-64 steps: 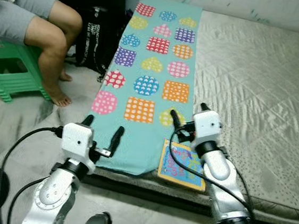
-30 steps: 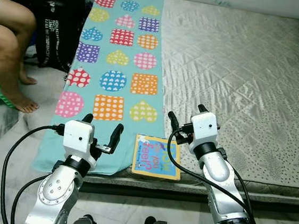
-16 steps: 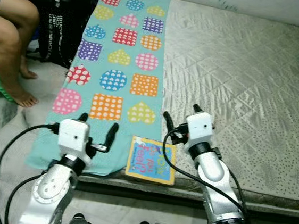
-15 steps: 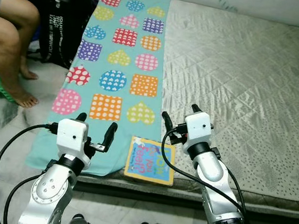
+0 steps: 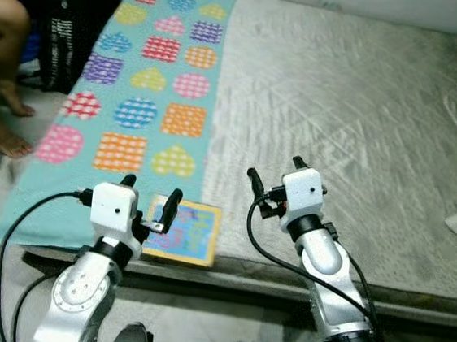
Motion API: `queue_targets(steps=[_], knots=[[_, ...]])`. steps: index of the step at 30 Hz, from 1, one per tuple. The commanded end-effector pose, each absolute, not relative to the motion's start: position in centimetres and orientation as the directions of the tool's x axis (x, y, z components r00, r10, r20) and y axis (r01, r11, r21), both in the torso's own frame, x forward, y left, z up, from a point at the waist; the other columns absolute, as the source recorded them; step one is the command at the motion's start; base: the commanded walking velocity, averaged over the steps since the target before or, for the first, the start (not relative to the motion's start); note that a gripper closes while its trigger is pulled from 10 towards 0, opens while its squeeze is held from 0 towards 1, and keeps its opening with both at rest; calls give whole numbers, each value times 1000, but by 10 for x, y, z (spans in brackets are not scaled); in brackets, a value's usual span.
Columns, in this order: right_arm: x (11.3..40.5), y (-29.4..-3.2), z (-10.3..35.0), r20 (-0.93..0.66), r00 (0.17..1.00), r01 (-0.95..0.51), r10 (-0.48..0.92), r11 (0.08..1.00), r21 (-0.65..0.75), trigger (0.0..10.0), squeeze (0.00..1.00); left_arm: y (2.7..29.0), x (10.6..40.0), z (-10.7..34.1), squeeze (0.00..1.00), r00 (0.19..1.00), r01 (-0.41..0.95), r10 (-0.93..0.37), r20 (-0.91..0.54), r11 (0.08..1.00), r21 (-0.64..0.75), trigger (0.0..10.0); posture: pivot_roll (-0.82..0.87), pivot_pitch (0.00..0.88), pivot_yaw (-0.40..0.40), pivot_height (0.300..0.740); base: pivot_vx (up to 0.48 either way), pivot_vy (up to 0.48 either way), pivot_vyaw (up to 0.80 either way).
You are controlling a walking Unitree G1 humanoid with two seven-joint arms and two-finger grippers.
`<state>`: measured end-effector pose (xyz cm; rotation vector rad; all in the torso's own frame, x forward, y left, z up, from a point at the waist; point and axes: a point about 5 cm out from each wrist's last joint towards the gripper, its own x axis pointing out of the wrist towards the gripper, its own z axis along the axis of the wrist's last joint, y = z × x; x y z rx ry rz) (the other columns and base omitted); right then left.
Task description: Clean up the room
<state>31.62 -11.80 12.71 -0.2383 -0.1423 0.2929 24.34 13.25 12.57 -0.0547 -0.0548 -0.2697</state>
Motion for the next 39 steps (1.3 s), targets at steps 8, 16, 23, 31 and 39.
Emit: queue_targets(steps=[8, 16, 23, 31, 39], knots=[[316, -111, 128, 110, 940, -288, 323, 925, -248, 10000, 0, 138, 243, 126, 0, 964, 260, -258, 57, 965, -22, 10000, 109, 210, -73, 740, 0, -349, 0], [316, -110, 126, 103, 939, -296, 329, 922, -249, 10000, 0, 138, 243, 126, 0, 964, 261, -260, 59, 965, -19, 10000, 113, 213, -74, 740, 0, -346, 0], [317, -109, 126, 99, 939, -298, 330, 922, -248, 10000, 0, 139, 243, 127, 0, 965, 257, -255, 60, 966, -18, 10000, 114, 216, -74, 740, 0, -336, 0], [317, -109, 125, 98, 941, -293, 325, 924, -246, 10000, 0, 138, 242, 129, 0, 958, 279, -276, 84, 960, -34, 10000, 113, 220, -71, 740, 0, 0, 0], [317, -110, 125, 98, 941, -293, 325, 923, -248, 10000, 0, 135, 240, 130, 0, 948, 306, -301, 100, 951, -45, 10000, 110, 222, -72, 740, 196, 0, 0]])
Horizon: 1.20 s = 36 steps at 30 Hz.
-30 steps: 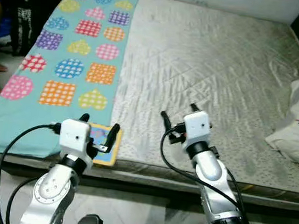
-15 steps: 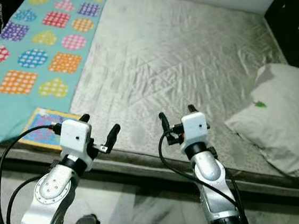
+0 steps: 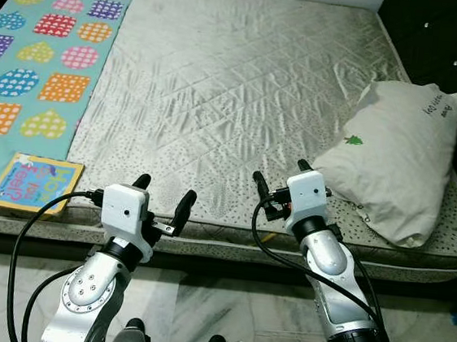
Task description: Clean up the room
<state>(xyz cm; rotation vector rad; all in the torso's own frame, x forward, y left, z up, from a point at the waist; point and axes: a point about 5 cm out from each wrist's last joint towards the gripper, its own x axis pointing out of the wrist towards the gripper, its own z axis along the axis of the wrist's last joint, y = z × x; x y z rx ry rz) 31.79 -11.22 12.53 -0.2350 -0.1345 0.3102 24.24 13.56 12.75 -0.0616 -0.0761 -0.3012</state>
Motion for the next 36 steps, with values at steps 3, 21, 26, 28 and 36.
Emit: queue_targets(steps=[3, 21, 26, 28, 36], knots=[[317, -110, 125, 97, 940, -294, 326, 923, -248, 10000, 0, 135, 240, 130, 0, 948, 308, -302, 100, 950, -45, 10000, 110, 222, -72, 740, 349, 0, 0], [317, -109, 125, 98, 940, -294, 326, 923, -249, 10000, 0, 136, 241, 129, 0, 949, 306, -302, 91, 951, -39, 10000, 111, 222, -70, 740, 217, 0, 0], [317, -110, 125, 102, 941, -292, 324, 925, -243, 10000, 0, 140, 243, 128, 0, 963, 261, -258, 75, 965, -31, 10000, 113, 221, -71, 740, 0, 0, 0], [316, -111, 126, 117, 938, -292, 325, 927, -235, 10000, 0, 140, 243, 127, 0, 965, 255, -252, 76, 967, -27, 10000, 113, 214, -65, 740, 0, 0, 0], [319, -114, 129, 153, 947, -251, 283, 947, -201, 10000, 0, 139, 251, 128, 0, 960, 271, -269, 82, 962, -13, 10000, 112, 185, -10, 740, 0, 0, 0]])
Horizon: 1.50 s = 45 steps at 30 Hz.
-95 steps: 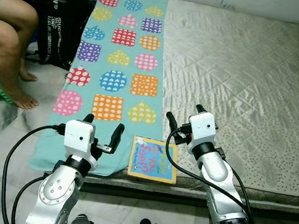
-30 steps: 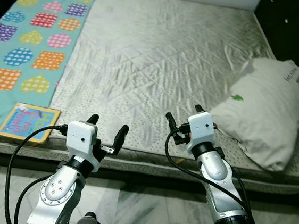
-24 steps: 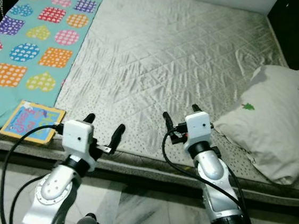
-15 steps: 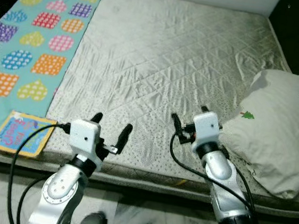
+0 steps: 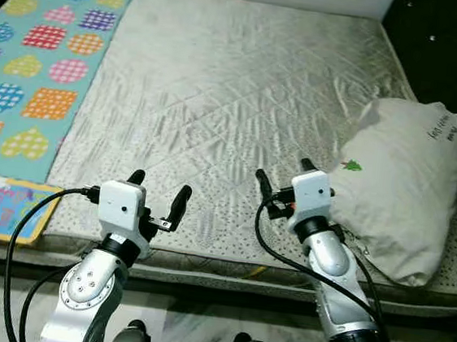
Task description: Clean up the room
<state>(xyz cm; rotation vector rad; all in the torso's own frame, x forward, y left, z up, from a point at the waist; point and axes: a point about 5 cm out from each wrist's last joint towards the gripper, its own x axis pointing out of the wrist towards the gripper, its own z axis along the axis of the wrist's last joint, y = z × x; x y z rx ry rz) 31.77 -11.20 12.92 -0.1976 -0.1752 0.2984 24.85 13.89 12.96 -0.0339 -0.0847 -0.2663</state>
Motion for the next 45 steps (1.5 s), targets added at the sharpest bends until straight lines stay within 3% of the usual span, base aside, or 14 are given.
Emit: queue_targets(steps=[1, 8, 13, 20, 27, 31, 35, 42, 43, 45], knots=[[319, -115, 128, 154, 950, -241, 272, 951, -195, 10000, 0, 138, 252, 128, 0, 957, 280, -278, 82, 960, -14, 10000, 110, 181, -7, 740, 0, 0, 0], [320, -118, 133, 165, 952, -220, 257, 952, -213, 10000, 0, 136, 264, 129, 0, 949, 303, -303, 81, 953, 15, 10000, 79, 160, -9, 740, 0, 0, 0], [320, -122, 136, 160, 951, -216, 263, 940, -262, 10000, 0, 135, 276, 127, 0, 945, 313, -314, 96, 949, 28, 10000, 58, 139, -61, 740, 0, 0, 0], [313, -125, 128, 150, 953, -216, 262, 939, -266, 10000, 0, 140, 271, 119, 0, 959, 273, -271, 76, 962, -12, 10000, 44, 150, 1, 740, 0, 0, 0], [306, -139, 122, 163, 976, -104, 145, 965, -239, 10000, 0, 138, 272, 113, 0, 940, 340, -340, 37, 940, -7, 10000, 34, 127, 116, 740, 0, 0, 0], [311, -141, 127, 179, 976, -77, 120, 970, -229, 10000, 0, 135, 277, 123, 0, 926, 374, -373, 56, 928, 8, 10000, 43, 129, 121, 740, 0, 0, 0], [314, -136, 121, 157, 979, -90, 127, 969, -228, 10000, 0, 140, 279, 119, 0, 935, 349, -350, 58, 937, 20, 10000, 53, 134, 56, 740, 0, 0, 0], [315, -109, 122, 121, 945, -267, 305, 928, -259, 10000, 0, 147, 269, 119, 0, 966, 241, -240, 93, 970, -4, 10000, 103, 148, -83, 740, 0, 0, 0], [319, -94, 123, 106, 912, -359, 397, 895, -267, 10000, 0, 151, 261, 119, 0, 979, 178, -176, 102, 984, -14, 10000, 141, 173, -121, 740, 0, 0, 0], [320, -90, 124, 101, 900, -386, 424, 883, -268, 10000, 0, 152, 258, 119, 0, 982, 157, -155, 105, 987, -15, 10000, 147, 176, -125, 740, 0, 0, 0]])
